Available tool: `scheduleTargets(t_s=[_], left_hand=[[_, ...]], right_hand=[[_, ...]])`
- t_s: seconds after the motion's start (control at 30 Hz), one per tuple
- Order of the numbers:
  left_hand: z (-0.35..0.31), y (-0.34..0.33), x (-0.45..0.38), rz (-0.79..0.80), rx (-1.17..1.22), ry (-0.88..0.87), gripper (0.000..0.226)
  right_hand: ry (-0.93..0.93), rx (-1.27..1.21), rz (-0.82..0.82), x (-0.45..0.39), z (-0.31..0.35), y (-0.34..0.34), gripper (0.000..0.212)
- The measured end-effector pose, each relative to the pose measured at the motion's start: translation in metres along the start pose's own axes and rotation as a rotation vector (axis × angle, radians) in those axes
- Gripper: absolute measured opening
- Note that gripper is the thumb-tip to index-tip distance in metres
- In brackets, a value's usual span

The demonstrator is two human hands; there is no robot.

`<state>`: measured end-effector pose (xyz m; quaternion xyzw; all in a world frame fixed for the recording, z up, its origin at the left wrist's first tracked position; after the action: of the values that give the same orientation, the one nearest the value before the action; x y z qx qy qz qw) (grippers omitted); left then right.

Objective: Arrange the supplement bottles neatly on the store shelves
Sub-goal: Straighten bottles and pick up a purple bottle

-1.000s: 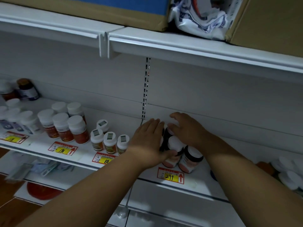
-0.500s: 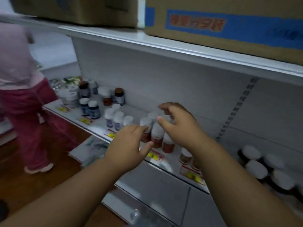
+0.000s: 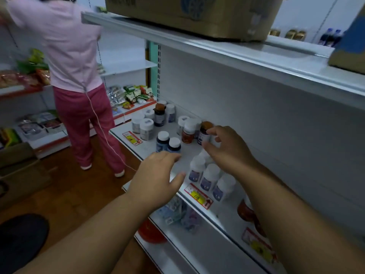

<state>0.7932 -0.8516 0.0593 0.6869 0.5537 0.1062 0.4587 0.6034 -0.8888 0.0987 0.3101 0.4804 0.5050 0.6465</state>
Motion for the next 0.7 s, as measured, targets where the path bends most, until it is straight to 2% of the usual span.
scheduleTargets(t_s=[0.17,0.3,0.37,0.47,0.6,0.7], left_hand=[[0.034,-0.001,-0.055,0.030,-0.025,0.009,0.047],[0.051,-0.005,-0.098,0.094,-0.015,-0.011,0.047],[0.061,-0.008,-0.109,0.116,-0.018,-0.044,0.045],[0.085,-0.009,-0.122,0.141,0.037,-0.084,0.040],[0.113,-0.007,-0.148,0.218,0.082,-0.191,0.037],[0.128,-0.001,-0.164,0.269,0.136,-0.286,0.039]], right_hand=[[-0.063,0.207,0.169,-0.100,-0.032,-0.047,0.019],[-0.146,0.331,0.312,-0.134,-0.052,-0.093,0.016],[-0.179,0.317,0.280,-0.138,-0.059,-0.108,0.020],[-0.267,0.371,0.143,-0.147,-0.067,-0.115,0.030],[-0.388,0.414,0.076,-0.158,-0.071,-0.117,0.025],[-0.549,0.363,0.043,-0.154,-0.075,-0.110,0.028]])
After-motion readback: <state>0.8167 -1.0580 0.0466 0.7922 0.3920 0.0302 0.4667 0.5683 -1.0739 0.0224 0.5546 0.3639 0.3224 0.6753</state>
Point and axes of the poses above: each hand's wrist, its own x-axis away from the middle knuckle, its own y-axis out of the back of the hand, z = x × y, the point moved 7 cm from there along -x, towards the middle knuckle, and after that the axes turned 12 degrees about x, right-handed, at the moved point
